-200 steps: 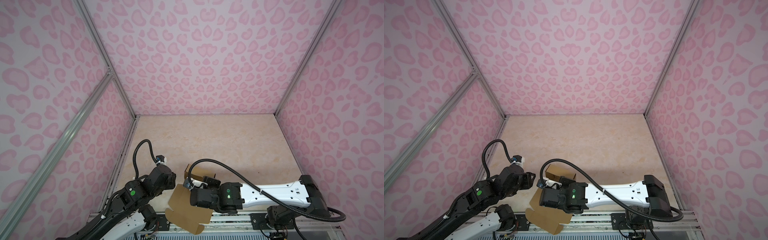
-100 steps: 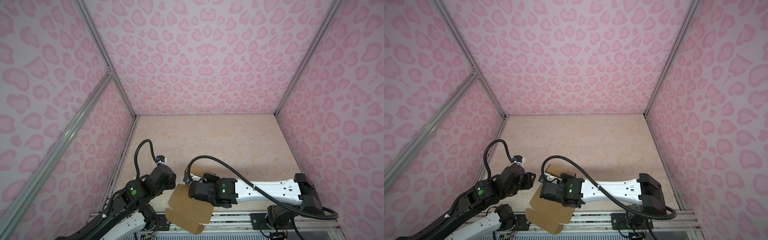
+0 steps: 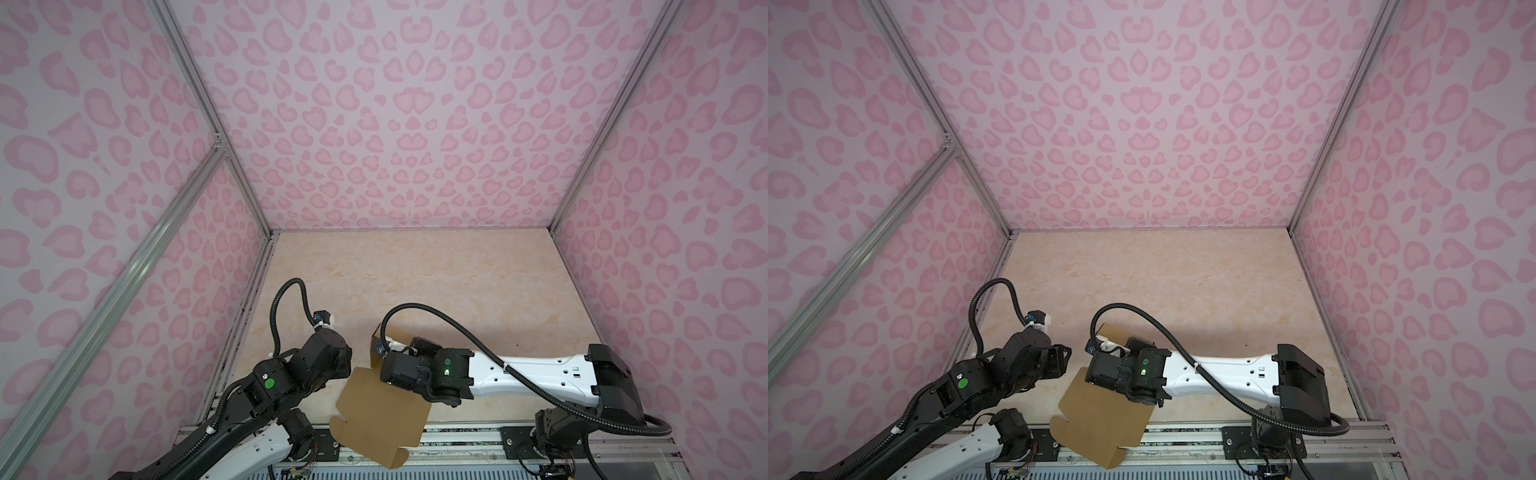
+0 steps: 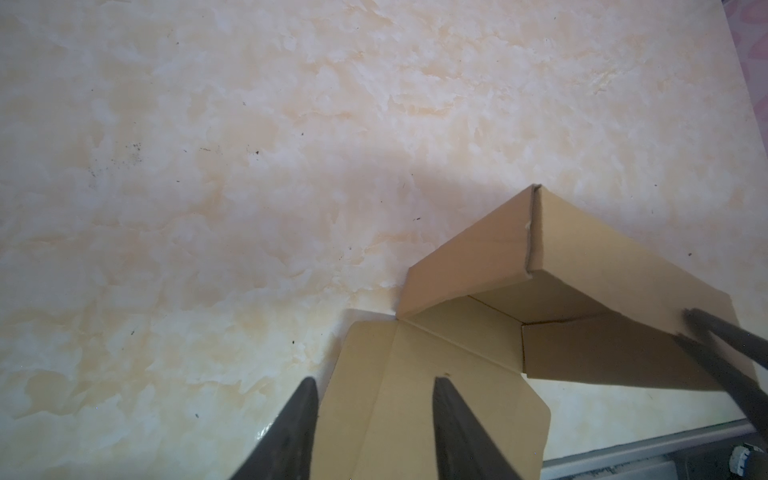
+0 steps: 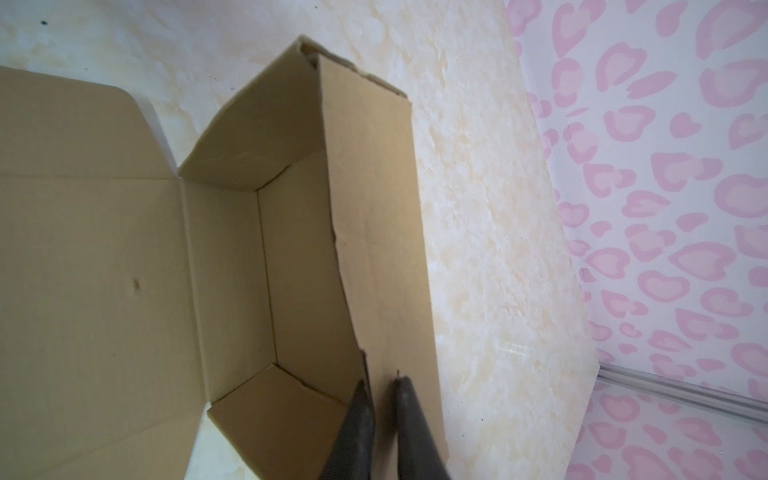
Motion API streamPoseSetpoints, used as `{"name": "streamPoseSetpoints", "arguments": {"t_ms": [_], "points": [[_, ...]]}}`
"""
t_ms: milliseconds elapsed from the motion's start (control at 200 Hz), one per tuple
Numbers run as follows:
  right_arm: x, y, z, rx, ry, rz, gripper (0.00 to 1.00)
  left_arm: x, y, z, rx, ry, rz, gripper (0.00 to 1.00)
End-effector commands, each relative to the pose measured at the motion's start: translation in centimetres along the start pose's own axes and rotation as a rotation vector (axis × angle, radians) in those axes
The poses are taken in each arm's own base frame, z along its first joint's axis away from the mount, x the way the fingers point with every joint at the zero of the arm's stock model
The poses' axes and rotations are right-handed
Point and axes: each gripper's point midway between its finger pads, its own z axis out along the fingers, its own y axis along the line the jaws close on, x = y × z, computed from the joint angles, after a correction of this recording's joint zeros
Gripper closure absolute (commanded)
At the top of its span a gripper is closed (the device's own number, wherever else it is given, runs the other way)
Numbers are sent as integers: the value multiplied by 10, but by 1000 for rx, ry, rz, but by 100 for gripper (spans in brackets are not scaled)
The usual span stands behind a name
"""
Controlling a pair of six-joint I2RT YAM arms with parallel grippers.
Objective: Fold the paper box
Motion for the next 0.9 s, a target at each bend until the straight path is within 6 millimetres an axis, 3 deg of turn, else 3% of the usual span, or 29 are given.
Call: {"name": "streamPoseSetpoints", "arguments": {"t_ms": [0, 300, 605, 765, 895], "points": [[7, 6, 3, -62, 19, 39, 92, -1, 2, 0, -13, -6, 2, 52], [47, -14, 31, -174, 125, 306, 96, -9, -5, -10, 18, -15, 2, 52], [101, -26, 55, -244, 222, 579, 96, -53, -14, -62, 66, -137, -12, 52], [115, -33, 51, -279, 202, 703, 86, -55, -12, -78, 108, -163, -69, 52], [114, -30, 44, -335, 183, 758, 72, -36, -11, -66, 165, -130, -151, 52]]}}
